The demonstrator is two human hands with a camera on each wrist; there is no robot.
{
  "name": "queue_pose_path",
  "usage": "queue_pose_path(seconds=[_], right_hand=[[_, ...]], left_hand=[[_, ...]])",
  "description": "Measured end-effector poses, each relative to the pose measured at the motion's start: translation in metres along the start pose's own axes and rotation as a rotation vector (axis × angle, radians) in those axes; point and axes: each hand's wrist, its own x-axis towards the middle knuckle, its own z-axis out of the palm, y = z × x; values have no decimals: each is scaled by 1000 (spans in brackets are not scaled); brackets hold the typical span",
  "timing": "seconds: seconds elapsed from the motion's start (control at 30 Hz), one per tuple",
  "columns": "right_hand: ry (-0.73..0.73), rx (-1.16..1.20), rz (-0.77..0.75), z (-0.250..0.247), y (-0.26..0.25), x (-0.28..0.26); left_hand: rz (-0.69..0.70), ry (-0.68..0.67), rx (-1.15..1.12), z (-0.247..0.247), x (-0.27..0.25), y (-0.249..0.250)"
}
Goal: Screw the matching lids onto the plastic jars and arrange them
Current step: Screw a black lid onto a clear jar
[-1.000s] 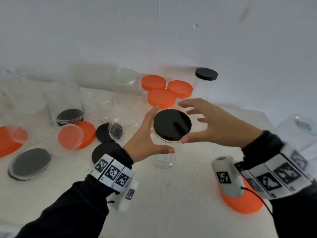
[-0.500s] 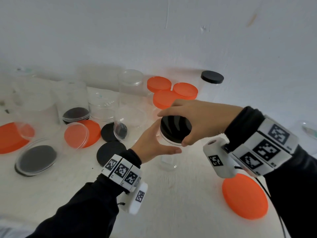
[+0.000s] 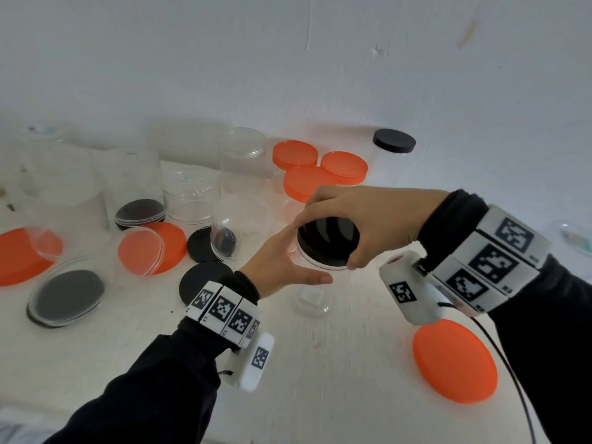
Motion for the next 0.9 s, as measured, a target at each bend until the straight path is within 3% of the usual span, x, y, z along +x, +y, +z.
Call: queue_pose_path(seconds=[0.47, 0.9], right_hand=[[5, -27, -24, -4, 1, 3], [205, -150, 97, 9, -5, 1]], left_hand=[[13, -12, -41, 0, 0, 4], [31, 19, -87, 5, -2, 2]])
